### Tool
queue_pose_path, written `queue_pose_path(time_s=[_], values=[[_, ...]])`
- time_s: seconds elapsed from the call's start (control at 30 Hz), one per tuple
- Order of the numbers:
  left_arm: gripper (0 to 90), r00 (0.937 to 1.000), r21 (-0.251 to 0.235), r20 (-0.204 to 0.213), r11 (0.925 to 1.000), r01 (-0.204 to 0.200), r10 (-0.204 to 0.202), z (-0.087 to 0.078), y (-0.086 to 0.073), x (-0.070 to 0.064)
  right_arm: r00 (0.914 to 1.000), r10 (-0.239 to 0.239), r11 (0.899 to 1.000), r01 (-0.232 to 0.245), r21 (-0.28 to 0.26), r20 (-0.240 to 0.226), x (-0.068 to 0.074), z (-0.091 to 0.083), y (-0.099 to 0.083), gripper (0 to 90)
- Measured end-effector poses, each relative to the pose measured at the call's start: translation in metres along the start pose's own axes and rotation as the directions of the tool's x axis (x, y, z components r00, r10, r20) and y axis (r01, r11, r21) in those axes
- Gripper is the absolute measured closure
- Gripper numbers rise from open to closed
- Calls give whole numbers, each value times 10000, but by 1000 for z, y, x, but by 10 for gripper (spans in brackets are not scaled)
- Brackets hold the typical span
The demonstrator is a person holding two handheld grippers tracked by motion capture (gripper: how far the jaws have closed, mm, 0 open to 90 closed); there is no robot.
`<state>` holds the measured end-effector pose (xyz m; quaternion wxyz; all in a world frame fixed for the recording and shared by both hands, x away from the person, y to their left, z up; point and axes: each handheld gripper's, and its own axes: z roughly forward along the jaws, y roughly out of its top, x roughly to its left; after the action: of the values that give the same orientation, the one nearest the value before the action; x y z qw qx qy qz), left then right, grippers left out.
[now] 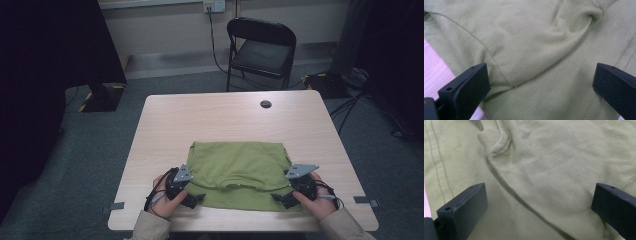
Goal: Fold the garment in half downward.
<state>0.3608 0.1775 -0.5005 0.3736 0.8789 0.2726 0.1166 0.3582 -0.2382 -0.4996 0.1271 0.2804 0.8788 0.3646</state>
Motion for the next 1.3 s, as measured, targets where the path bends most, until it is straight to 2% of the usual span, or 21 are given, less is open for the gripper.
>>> queue_pose_path(time_s=[0.43,0.5,0.57,0.6,0.83,0.93,0.97,1.1,1.3], values=[[12,9996,-112,259,9999,-79,82,-8,-6,3,9990,-345,9994,343,-61,-283,-5,-4,-4,0],[12,9997,-200,250,9998,26,-21,-12,-10,5,9988,-398,9992,396,-86,-269,-6,-5,-4,0],[13,9998,-66,211,10000,60,-58,-13,-11,5,9989,-405,9991,403,-91,-255,-7,-5,-5,0],[2,9992,222,156,9991,364,-367,-17,-15,6,9987,-500,9987,499,-108,-78,-7,-7,-6,0],[1,9988,39,-47,9988,494,-494,-27,-26,12,9995,-181,9998,182,-23,271,-16,-22,-18,9],[0,9988,41,-72,9988,492,-492,-27,-26,12,9998,-53,10000,54,-46,213,-19,-24,-22,8],[0,9987,40,-78,9988,495,-495,-26,-26,12,9998,190,9998,-190,-11,42,-21,-26,-26,7],[0,9987,34,-113,9987,506,-505,-26,-26,12,9993,364,9993,-364,49,24,-25,-29,-29,0],[0,9985,35,-154,9986,526,-525,-26,-26,12,9992,382,9992,-383,80,91,-25,-28,-29,0]])
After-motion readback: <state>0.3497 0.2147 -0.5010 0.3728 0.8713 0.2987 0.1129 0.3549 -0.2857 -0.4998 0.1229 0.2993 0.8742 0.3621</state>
